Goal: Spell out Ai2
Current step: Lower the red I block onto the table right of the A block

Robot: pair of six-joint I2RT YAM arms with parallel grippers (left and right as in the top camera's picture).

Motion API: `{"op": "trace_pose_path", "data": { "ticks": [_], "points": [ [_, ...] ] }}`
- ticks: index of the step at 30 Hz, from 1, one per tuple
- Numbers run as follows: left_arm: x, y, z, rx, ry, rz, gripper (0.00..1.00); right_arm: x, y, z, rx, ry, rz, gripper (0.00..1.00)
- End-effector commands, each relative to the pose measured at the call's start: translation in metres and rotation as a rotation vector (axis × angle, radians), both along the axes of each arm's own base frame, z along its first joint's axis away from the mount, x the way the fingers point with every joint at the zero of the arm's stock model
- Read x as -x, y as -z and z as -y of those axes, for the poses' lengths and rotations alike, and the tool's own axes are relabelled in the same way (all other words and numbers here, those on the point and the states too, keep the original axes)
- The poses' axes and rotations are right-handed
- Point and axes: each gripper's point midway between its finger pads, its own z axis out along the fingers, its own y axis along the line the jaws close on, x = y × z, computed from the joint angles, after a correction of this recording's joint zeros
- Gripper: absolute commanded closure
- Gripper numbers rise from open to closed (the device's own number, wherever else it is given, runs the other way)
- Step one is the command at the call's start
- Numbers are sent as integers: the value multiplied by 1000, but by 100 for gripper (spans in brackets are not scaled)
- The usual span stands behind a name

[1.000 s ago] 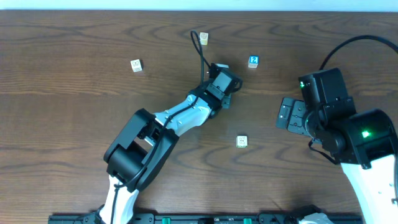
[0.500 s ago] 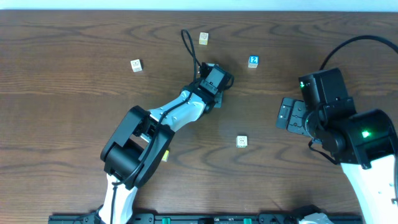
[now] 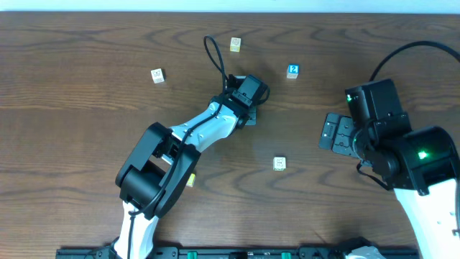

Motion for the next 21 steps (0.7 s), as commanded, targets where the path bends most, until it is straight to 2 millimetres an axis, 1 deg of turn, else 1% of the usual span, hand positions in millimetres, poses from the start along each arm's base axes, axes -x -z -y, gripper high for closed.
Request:
{"op": "trace_pose_path", "data": {
  "ticks": [1, 5, 11, 21],
  "points": [
    [11, 8, 3, 20, 12, -69, 90, 0, -6, 3, -5, 20, 22, 1],
    [10, 1, 2, 5, 12, -77, 91, 0, -6, 3, -5, 20, 21, 1],
    [16, 2, -4, -21, 5, -108, 91, 1, -5, 3, -5, 20, 21, 1],
    [6, -1, -16, -87, -30, -48, 88, 3, -4, 4, -1, 20, 11, 1]
  ]
}}
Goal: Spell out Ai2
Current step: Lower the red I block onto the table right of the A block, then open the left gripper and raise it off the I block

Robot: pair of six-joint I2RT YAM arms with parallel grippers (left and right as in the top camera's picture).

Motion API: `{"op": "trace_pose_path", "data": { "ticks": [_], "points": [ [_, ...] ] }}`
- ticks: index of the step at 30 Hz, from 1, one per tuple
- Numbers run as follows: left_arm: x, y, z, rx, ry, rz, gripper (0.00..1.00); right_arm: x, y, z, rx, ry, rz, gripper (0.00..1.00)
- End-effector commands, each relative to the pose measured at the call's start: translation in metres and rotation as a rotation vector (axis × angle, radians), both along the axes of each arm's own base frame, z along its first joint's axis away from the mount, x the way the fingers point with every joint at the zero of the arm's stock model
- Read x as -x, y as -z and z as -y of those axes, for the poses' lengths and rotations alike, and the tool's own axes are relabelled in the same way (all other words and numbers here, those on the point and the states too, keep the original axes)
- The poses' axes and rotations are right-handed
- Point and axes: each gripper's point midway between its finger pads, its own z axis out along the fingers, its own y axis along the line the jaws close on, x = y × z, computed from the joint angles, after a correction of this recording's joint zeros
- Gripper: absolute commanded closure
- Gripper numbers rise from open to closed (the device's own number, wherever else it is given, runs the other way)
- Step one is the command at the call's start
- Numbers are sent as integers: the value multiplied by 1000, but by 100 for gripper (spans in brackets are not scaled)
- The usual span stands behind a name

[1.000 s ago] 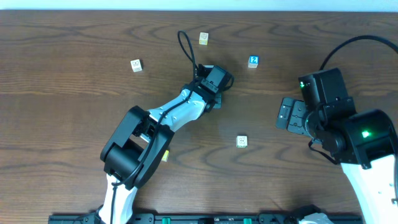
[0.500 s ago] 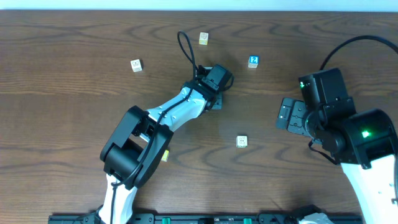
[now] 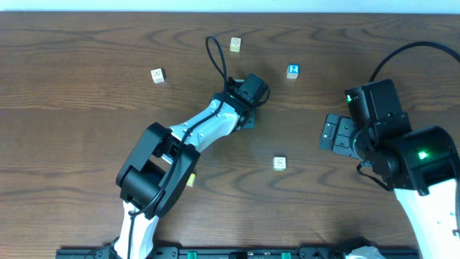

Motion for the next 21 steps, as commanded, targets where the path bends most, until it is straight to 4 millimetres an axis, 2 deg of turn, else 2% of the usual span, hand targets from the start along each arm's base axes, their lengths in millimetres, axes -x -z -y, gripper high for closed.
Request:
{"op": "trace_pose_path", "data": {
  "ticks": [1, 3, 21],
  "points": [
    [-7, -1, -5, -27, -23, 26, 87, 1, -5, 3, -4, 20, 19, 1],
    [-8, -1, -4, -24, -23, 29, 83, 1, -5, 3, -4, 20, 19, 1],
    [-8, -2, 6, 28, -6, 19, 83, 1, -5, 3, -3, 20, 18, 1]
  ]
}}
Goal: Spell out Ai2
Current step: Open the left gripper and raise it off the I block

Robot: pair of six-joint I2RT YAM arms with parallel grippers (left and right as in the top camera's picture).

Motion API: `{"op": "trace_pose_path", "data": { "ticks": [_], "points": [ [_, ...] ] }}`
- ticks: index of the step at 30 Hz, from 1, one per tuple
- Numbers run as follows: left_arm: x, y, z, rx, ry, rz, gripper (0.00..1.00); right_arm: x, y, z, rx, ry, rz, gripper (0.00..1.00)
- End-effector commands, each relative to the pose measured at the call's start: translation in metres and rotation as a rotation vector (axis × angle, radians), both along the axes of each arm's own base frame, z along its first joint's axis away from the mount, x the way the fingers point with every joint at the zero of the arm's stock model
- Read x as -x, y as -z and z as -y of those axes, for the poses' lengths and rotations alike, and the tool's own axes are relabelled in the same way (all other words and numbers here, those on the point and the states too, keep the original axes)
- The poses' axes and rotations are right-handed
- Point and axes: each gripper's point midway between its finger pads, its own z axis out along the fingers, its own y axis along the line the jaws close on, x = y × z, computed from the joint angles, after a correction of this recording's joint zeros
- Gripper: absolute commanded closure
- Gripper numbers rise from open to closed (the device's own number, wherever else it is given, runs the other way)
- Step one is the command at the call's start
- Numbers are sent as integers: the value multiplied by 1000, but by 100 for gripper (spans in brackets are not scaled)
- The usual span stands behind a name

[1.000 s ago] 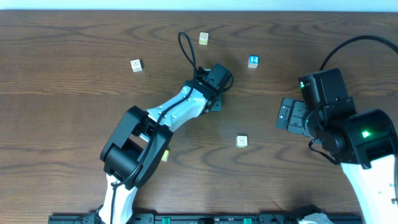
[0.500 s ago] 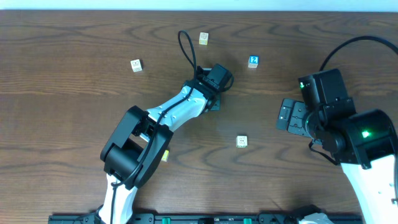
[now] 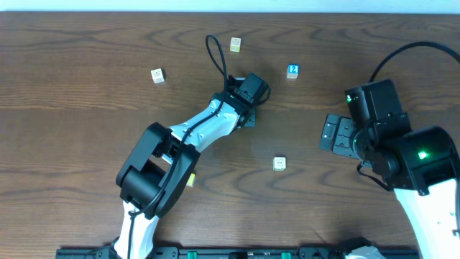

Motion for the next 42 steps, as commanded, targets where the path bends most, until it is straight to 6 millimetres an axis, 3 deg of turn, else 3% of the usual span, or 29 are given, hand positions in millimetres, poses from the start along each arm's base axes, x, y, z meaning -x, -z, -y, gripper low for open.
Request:
{"op": "trace_pose_path", "data": {
  "ticks": [1, 15, 29, 35, 42],
  "points": [
    [-2, 1, 4, 17, -4, -6, 82, 1, -5, 3, -4, 20, 20, 1],
    [-6, -1, 5, 26, -5, 12, 63, 2, -5, 4, -2, 20, 14, 1],
    [-14, -7, 0, -8, -15, 54, 54, 2, -5, 4, -1, 21, 15, 1],
    [-23, -32, 13, 28, 42, 88, 54, 2, -5, 5, 5, 23, 16, 1],
    [-23, -76, 10, 29, 80, 155, 52, 2, -5, 5, 6, 23, 14, 1]
  ]
}}
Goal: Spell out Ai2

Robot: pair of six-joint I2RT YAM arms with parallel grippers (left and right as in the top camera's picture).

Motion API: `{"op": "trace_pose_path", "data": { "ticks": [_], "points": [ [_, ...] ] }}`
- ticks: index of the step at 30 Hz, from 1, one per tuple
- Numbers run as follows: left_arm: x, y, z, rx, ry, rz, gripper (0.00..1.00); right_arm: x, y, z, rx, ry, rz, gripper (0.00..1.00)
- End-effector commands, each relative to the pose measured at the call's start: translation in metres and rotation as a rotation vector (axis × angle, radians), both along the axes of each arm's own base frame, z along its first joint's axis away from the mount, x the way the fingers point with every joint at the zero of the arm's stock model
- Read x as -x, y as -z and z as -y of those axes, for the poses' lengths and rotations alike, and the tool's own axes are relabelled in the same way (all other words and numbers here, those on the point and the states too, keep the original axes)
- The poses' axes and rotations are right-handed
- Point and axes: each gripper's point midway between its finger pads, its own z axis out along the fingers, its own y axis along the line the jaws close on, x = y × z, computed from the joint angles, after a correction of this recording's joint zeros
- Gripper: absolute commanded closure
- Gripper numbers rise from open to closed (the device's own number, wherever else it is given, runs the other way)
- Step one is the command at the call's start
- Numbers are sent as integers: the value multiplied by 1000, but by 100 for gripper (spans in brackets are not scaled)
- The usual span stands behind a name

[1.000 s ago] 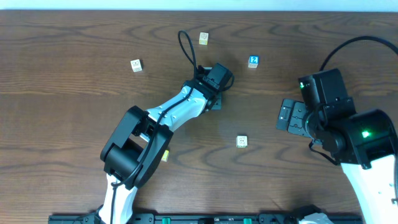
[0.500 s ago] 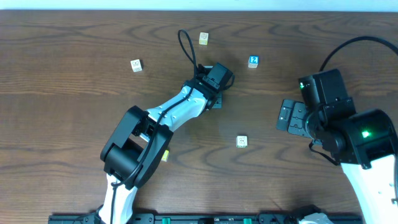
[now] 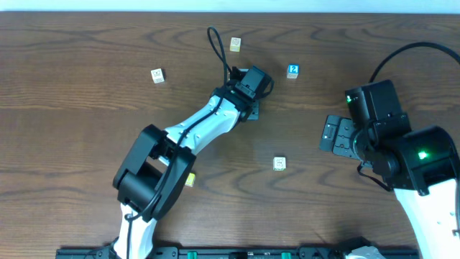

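Observation:
Only the overhead view is given. A blue cube marked 2 (image 3: pixel 292 70) lies at the far middle right. Other letter cubes: a white and yellow one (image 3: pixel 235 44) at the far middle, a white one (image 3: pixel 157 75) at the far left, and a white one (image 3: pixel 279 164) near the middle right. My left gripper (image 3: pixel 253 110) reaches to the table's middle, left of the blue cube; its wrist hides the fingers. My right gripper (image 3: pixel 333 135) hovers at the right, away from every cube.
A small yellow block (image 3: pixel 190 180) peeks out beside the left arm's elbow. The left arm's black cable (image 3: pixel 215 50) loops up near the far cube. The dark wooden table (image 3: pixel 72 144) fills the view.
The left gripper has shifted slightly toward the far side and a little to the right, nearer the blue cube. The right arm and all cubes are where they were.
Through the three earlier moments the left gripper stayed near the table's middle, moving only slightly, and the right arm held still. Now the left gripper stands a little farther away. No cube has changed place.

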Motion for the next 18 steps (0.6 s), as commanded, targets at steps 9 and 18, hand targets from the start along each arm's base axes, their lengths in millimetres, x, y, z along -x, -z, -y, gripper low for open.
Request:
{"op": "trace_pose_path", "data": {
  "ticks": [9, 18],
  "points": [
    [13, -39, -33, -239, 208, 24, 36, 3, -4, 5, 7, 23, 9, 1],
    [9, -31, -63, -248, 180, -35, 25, 5, -3, 6, 10, 22, 0, 1]
  ]
}}
